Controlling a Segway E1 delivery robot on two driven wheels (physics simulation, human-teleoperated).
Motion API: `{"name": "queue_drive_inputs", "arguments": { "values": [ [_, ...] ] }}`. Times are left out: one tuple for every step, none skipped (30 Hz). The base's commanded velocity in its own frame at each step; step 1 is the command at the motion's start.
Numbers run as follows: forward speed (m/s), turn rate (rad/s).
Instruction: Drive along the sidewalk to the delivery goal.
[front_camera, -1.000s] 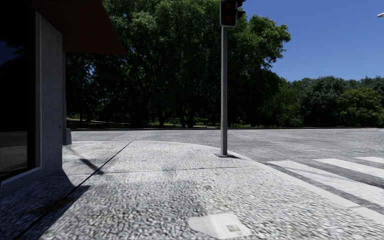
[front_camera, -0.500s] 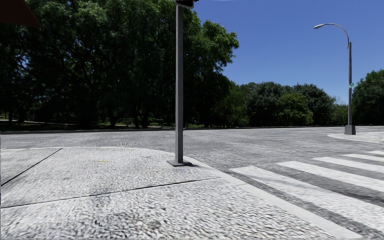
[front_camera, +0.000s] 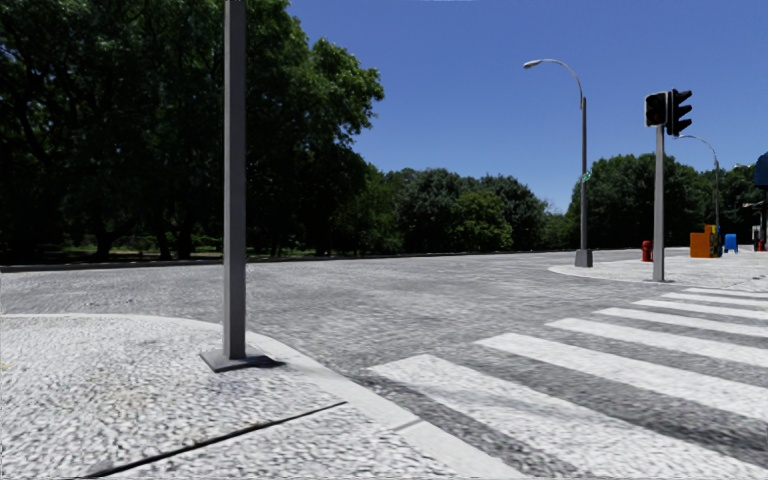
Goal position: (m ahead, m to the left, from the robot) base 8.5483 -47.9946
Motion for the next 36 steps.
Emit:
{"name": "queue_drive_inputs", "arguments": {
  "values": [
    [1.60,-0.58],
    [1.60,-0.58],
    [1.60,-0.58],
    [1.60,-0.58],
    [1.60,-0.58],
    [1.60,-0.58],
    [1.60,-0.58],
    [1.60,-0.58],
    [1.60,-0.58],
    [1.60,-0.58],
    [1.60,-0.58],
    [1.59,-0.58],
    [1.59,-0.58],
    [1.59,-0.59],
    [1.59,-0.60],
    [1.59,-0.62],
    [1.59,-0.62],
    [1.59,-0.63],
    [1.59,-0.63],
    [1.59,-0.63],
    [1.59,-0.63],
    [1.58,-0.63],
    [1.58,-0.63],
    [1.58,-0.63],
    [1.58,-0.63],
    [1.58,-0.63],
    [1.58,-0.63],
    [1.58,-0.63],
    [1.58,-0.63],
    [1.58,-0.63],
    [1.58,-0.63],
    [1.58,-0.63],
    [1.58,-0.63],
    [1.58,-0.63],
    [1.58,-0.63],
    [1.58,-0.63]
  ]
}}
